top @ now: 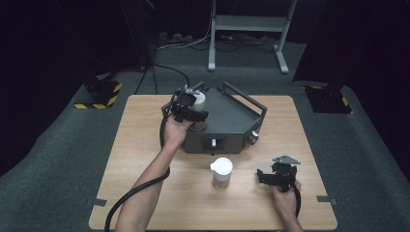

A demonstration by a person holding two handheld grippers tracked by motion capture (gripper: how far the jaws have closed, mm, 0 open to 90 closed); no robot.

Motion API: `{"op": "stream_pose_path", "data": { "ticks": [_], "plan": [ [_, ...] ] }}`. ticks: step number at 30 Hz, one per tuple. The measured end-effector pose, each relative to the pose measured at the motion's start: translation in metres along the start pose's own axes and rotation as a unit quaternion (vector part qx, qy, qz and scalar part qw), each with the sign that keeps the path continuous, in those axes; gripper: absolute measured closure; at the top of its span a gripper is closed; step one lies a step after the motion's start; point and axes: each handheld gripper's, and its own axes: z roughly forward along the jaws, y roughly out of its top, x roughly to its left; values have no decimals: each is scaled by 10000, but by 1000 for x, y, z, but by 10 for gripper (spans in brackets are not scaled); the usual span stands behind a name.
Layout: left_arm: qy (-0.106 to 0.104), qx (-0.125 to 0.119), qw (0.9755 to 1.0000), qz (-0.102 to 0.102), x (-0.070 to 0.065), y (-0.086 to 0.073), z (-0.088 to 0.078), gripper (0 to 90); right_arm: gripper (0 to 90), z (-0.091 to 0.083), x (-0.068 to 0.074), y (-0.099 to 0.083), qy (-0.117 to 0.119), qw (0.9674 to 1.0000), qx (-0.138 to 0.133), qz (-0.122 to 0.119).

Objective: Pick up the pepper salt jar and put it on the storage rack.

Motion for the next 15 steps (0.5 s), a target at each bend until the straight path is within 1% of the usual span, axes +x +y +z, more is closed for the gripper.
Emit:
{"op": "stream_pose_path", "data": {
  "ticks": [1,2,3,5,9,15],
  "plan": [
    [-60,-25,9999,-83,4,-2,-1,210,36,0,0,0,0,10000,1,0],
    [-60,-25,9999,-83,4,-2,-1,180,36,0,0,0,0,10000,1,0],
    [-66,-36,9999,-104,5,-3,-1,180,35,0,0,0,0,10000,-1,-5],
    [-76,-39,9999,-132,5,-5,-2,120,36,0,0,0,0,10000,-2,-7],
    [-108,-67,9998,-138,7,-9,-6,63,35,0,0,0,0,10000,-2,-5],
    [-116,-134,9997,-161,7,-16,-14,37,35,0,0,0,0,10000,-1,-4]
  ]
}}
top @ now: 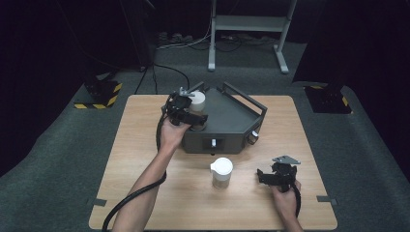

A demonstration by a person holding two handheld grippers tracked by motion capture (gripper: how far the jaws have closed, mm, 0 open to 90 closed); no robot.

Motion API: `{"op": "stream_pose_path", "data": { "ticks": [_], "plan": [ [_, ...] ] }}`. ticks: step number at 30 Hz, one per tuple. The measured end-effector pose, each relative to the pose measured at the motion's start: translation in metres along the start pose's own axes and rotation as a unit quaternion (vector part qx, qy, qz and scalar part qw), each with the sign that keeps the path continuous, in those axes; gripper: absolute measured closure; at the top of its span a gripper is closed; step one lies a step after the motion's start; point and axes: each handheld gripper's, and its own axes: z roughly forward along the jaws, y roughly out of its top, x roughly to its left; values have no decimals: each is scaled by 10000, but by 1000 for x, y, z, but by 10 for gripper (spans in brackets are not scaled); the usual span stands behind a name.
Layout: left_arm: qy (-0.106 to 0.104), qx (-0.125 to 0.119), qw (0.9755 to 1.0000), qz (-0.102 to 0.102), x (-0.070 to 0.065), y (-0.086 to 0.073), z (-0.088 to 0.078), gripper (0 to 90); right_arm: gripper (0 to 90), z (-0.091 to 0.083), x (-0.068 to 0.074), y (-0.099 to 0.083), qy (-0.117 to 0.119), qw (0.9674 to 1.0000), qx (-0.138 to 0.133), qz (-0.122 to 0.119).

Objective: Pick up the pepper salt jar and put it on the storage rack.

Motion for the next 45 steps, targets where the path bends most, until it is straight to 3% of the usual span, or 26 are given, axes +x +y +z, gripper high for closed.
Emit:
{"op": "stream_pose_path", "data": {
  "ticks": [17,45],
  "plan": [
    [9,-101,9999,-66,0,-30,-26,24,36,0,0,0,0,10000,-1,0],
    [-30,-161,9994,-317,-2,-83,-39,29,35,0,0,0,-2,10000,0,-6]
  ]
}}
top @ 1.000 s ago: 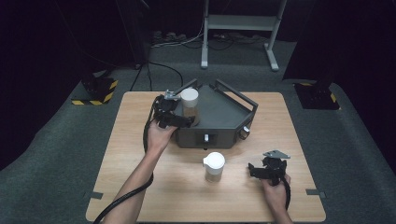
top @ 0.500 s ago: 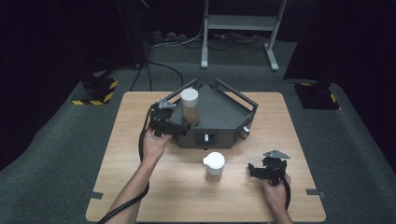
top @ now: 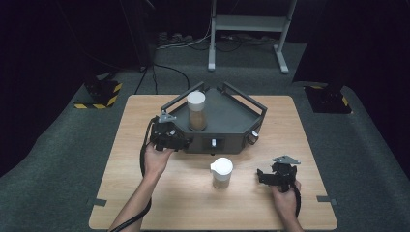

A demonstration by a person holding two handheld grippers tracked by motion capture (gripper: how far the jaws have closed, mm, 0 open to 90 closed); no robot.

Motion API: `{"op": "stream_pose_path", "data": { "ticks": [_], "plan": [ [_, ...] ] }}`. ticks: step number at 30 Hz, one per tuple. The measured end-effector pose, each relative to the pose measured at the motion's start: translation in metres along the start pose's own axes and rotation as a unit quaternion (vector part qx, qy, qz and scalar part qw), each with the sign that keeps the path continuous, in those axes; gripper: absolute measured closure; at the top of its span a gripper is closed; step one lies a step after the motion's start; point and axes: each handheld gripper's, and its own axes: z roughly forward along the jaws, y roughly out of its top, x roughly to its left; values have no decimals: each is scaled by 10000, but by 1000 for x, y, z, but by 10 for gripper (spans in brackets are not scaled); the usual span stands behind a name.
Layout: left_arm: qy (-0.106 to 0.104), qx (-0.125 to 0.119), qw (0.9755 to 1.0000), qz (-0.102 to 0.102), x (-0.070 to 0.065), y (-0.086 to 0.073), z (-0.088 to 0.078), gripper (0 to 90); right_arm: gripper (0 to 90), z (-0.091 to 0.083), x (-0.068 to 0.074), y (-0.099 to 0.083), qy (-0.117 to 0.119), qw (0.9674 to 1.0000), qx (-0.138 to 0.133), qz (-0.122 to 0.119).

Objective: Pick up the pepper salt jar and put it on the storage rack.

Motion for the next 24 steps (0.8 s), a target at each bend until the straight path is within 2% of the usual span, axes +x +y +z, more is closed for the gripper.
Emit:
{"op": "stream_pose_path", "data": {
  "ticks": [24],
  "plan": [
    [82,123,9996,-259,4,-43,3,32,35,0,0,0,-2,10000,4,5]
  ]
}}
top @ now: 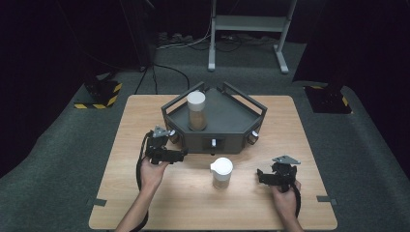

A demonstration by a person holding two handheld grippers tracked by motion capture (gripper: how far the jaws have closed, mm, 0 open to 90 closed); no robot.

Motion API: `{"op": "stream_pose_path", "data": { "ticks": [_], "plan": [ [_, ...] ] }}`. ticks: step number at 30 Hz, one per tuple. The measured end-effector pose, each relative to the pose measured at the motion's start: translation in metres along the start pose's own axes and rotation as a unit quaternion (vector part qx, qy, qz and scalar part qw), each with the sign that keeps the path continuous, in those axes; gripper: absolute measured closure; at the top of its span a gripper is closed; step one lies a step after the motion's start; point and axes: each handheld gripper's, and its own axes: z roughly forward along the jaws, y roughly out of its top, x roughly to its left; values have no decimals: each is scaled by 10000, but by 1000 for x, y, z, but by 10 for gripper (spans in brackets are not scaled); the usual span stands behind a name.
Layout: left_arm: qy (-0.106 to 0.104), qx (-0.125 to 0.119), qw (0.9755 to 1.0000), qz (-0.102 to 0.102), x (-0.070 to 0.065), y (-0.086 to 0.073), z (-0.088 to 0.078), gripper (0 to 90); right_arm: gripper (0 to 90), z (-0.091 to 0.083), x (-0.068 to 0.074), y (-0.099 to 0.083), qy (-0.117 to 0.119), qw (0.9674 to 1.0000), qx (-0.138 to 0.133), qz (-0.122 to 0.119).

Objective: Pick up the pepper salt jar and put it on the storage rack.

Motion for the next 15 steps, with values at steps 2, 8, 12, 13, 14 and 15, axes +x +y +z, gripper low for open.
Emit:
{"op": "stream_pose_path", "data": {
  "ticks": [2,8,12,13,14,15],
  "plan": [
    [7,6,10000,-3,0,-3,1,32,35,0,0,0,2,10000,0,5],
    [28,71,10000,32,-4,-11,6,32,36,0,0,0,1,10000,2,9],
    [31,118,9999,28,-6,-15,9,32,35,0,0,0,2,10000,2,11],
    [42,125,9999,43,-7,-16,10,32,36,0,0,0,1,10000,2,10],
    [48,132,9999,44,-7,-17,10,32,35,0,0,0,1,10000,2,10],
    [65,144,9999,45,-9,-19,12,32,35,0,0,0,-1,10000,0,7]
  ]
}}
